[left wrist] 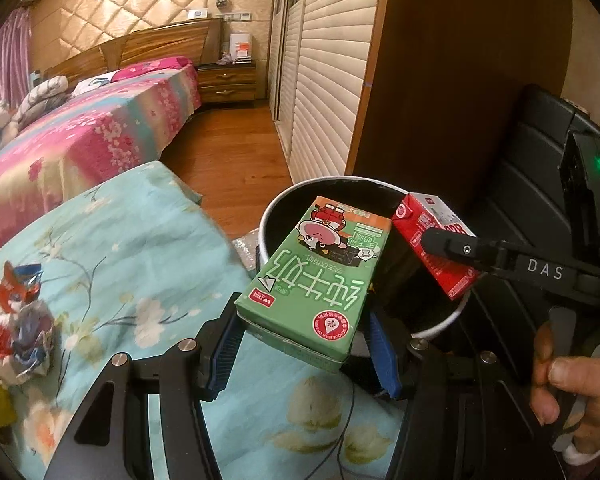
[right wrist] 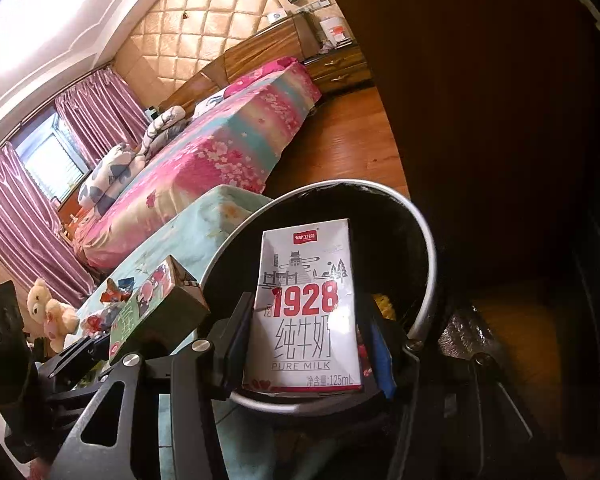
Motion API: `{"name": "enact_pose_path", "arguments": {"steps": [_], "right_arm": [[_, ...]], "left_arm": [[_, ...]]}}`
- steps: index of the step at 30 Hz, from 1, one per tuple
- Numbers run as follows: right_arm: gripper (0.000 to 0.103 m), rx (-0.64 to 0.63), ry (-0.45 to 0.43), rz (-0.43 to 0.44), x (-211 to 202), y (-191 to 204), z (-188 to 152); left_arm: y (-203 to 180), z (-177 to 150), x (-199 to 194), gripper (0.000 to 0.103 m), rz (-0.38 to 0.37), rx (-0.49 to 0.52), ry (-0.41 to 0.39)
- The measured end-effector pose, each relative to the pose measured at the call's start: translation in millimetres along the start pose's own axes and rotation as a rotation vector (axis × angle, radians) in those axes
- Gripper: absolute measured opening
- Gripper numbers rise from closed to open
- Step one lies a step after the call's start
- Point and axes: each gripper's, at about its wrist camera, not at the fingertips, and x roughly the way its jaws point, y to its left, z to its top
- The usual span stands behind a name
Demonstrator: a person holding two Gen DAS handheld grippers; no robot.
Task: Collect trash
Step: 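Carry both milk cartons with both grippers over the bin, then open both grippers to drop the two milk cartons into the bin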
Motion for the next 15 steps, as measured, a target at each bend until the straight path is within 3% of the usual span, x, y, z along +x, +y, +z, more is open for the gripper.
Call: {"name": "enact_pose_path", "arguments": {"steps": [15], "right_arm": [[0.052,-0.001,0.024,-0.015,14.2,-11.5,11.3]], "left_arm": [[-7.7,15.2,21.6,0.056,-0.003,0.022,0.009]]}}
